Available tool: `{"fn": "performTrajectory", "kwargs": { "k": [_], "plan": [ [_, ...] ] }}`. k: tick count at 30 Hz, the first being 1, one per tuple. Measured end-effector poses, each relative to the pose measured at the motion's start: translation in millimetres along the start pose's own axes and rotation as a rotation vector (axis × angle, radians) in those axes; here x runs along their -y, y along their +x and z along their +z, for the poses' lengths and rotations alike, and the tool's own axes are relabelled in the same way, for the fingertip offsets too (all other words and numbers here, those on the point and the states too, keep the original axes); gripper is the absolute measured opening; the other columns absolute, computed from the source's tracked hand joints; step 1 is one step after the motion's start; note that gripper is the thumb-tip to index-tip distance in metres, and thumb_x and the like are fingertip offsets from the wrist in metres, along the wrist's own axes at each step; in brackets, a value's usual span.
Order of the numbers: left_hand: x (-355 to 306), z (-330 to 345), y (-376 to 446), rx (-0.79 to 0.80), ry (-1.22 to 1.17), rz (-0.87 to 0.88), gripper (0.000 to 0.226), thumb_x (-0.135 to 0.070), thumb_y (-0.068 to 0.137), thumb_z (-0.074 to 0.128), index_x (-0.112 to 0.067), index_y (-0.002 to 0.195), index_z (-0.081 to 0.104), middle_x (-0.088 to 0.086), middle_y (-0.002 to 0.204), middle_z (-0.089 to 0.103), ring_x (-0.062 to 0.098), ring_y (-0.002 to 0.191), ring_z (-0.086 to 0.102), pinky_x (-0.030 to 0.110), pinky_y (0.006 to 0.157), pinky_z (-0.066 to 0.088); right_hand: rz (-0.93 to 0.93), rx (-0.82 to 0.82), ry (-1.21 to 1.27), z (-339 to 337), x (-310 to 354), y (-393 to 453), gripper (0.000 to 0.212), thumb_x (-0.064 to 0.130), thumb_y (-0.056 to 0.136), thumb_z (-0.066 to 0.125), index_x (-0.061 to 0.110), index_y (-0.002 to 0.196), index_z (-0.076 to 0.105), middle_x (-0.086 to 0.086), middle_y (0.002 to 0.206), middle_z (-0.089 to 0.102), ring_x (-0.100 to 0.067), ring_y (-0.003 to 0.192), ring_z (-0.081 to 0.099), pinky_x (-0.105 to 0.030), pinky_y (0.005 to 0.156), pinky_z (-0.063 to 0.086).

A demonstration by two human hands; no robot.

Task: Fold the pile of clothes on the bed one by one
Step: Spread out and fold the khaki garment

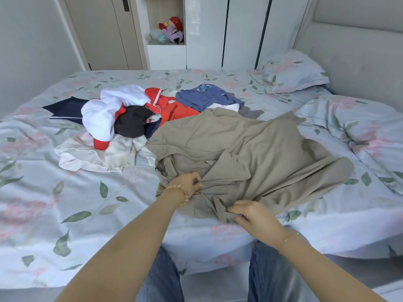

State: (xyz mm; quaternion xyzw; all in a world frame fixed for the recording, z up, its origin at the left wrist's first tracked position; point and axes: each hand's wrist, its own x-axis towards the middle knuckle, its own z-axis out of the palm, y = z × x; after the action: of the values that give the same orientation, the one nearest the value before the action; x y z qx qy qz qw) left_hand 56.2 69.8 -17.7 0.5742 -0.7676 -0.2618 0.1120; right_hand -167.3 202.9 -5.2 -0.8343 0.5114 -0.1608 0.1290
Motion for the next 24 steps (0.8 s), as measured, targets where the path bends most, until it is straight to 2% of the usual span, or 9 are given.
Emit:
{"fn": "performTrajectory", "kwargs": {
  "k": [2, 6, 8, 11, 16, 18, 20, 22, 24],
  "plan": [
    [1.7, -3.9, -9.2, -0.122, -0.310, 0.022, 0.018, -0.036, 0.091, 0.060, -0.024, 0.078, 0.058, -0.002, 0.072, 0.056, 0.020, 0.078, 0.057, 0.029, 0.072, 0.043, -0.003, -0.039, 0.040, 1.5, 4.4, -0.7, 0.027, 0.022, 0.085, 0.051, 0.017, 0.103, 0.071, 0.004, 0.085, 0.062, -0.017, 0.080, 0.060, -0.035, 0.064, 0.050],
    [37.2, -52.4, -28.8, -0.480, -1.100, -0.309, 0.018, -0.036, 0.096, 0.046, -0.022, 0.097, 0.057, 0.004, 0.096, 0.061, 0.023, 0.087, 0.059, 0.035, 0.081, 0.051, 0.008, -0.149, 0.091, 6.4, 17.3, 0.8, 0.021, 0.020, 0.084, 0.050, 0.013, 0.093, 0.068, 0.008, 0.079, 0.058, -0.015, 0.074, 0.055, -0.035, 0.061, 0.049],
    [92.7, -79.4, -31.6, -0.617, -1.112, -0.489, 0.031, -0.046, 0.089, 0.043, -0.022, 0.099, 0.058, 0.004, 0.104, 0.059, 0.027, 0.097, 0.060, 0.046, 0.093, 0.051, 0.025, -0.207, 0.110, 12.3, 27.6, 3.4, 0.014, 0.012, 0.081, 0.053, 0.014, 0.087, 0.066, 0.016, 0.071, 0.044, -0.009, 0.071, 0.045, -0.033, 0.058, 0.044],
    [135.0, -95.1, -52.7, -0.748, -1.126, -0.745, 0.048, -0.045, 0.094, 0.040, -0.009, 0.120, 0.058, 0.006, 0.117, 0.059, 0.023, 0.104, 0.056, 0.042, 0.102, 0.045, 0.036, -0.223, 0.169, 22.8, 44.8, 6.0, 0.011, 0.007, 0.081, 0.052, 0.012, 0.079, 0.062, 0.018, 0.069, 0.038, -0.004, 0.070, 0.038, -0.023, 0.057, 0.034],
    [134.8, -74.6, -88.7, -0.666, -0.951, -0.944, 0.060, -0.048, 0.093, 0.045, -0.004, 0.134, 0.048, 0.017, 0.136, 0.052, 0.036, 0.121, 0.051, 0.047, 0.106, 0.039, 0.027, -0.065, 0.246, 27.3, 50.1, 10.4, 0.012, 0.011, 0.078, 0.053, 0.013, 0.081, 0.064, 0.011, 0.078, 0.053, -0.005, 0.074, 0.046, -0.015, 0.062, 0.035],
    [108.3, -63.8, -97.4, -0.715, -0.626, -0.795, 0.061, -0.041, 0.091, 0.053, -0.007, 0.140, 0.041, 0.019, 0.145, 0.040, 0.037, 0.131, 0.040, 0.049, 0.110, 0.031, 0.032, -0.039, 0.248, 22.8, 42.7, 4.2, 0.018, 0.014, 0.078, 0.061, 0.015, 0.094, 0.070, 0.014, 0.091, 0.059, 0.000, 0.083, 0.051, -0.009, 0.069, 0.037],
    [65.0, -53.0, -109.3, -0.764, -0.252, -0.376, 0.068, -0.038, 0.084, 0.065, -0.021, 0.144, 0.037, 0.013, 0.154, 0.026, 0.031, 0.140, 0.026, 0.050, 0.113, 0.024, 0.053, -0.049, 0.192, 17.5, 32.4, -5.0, 0.017, 0.021, 0.080, 0.068, 0.015, 0.097, 0.069, 0.014, 0.099, 0.060, -0.001, 0.090, 0.051, -0.006, 0.072, 0.036],
    [33.2, -42.1, -113.0, -0.530, 0.118, -0.004, 0.068, -0.048, 0.077, 0.065, -0.037, 0.139, 0.038, 0.003, 0.155, 0.022, 0.026, 0.141, 0.020, 0.057, 0.113, 0.021, 0.060, -0.066, 0.140, 12.7, 24.1, -12.1, 0.016, 0.021, 0.081, 0.071, 0.012, 0.094, 0.066, 0.010, 0.098, 0.059, -0.006, 0.089, 0.050, -0.008, 0.072, 0.035],
    [37.9, -33.3, -103.4, -0.141, 0.465, -0.086, 0.075, -0.053, 0.076, 0.066, -0.045, 0.141, 0.030, -0.002, 0.160, -0.001, 0.024, 0.146, 0.003, 0.059, 0.114, 0.011, 0.064, -0.081, 0.142, 8.1, 20.8, -16.3, 0.012, 0.015, 0.086, 0.066, 0.010, 0.096, 0.064, 0.007, 0.094, 0.057, -0.010, 0.087, 0.052, -0.018, 0.073, 0.041]
  ]
}}
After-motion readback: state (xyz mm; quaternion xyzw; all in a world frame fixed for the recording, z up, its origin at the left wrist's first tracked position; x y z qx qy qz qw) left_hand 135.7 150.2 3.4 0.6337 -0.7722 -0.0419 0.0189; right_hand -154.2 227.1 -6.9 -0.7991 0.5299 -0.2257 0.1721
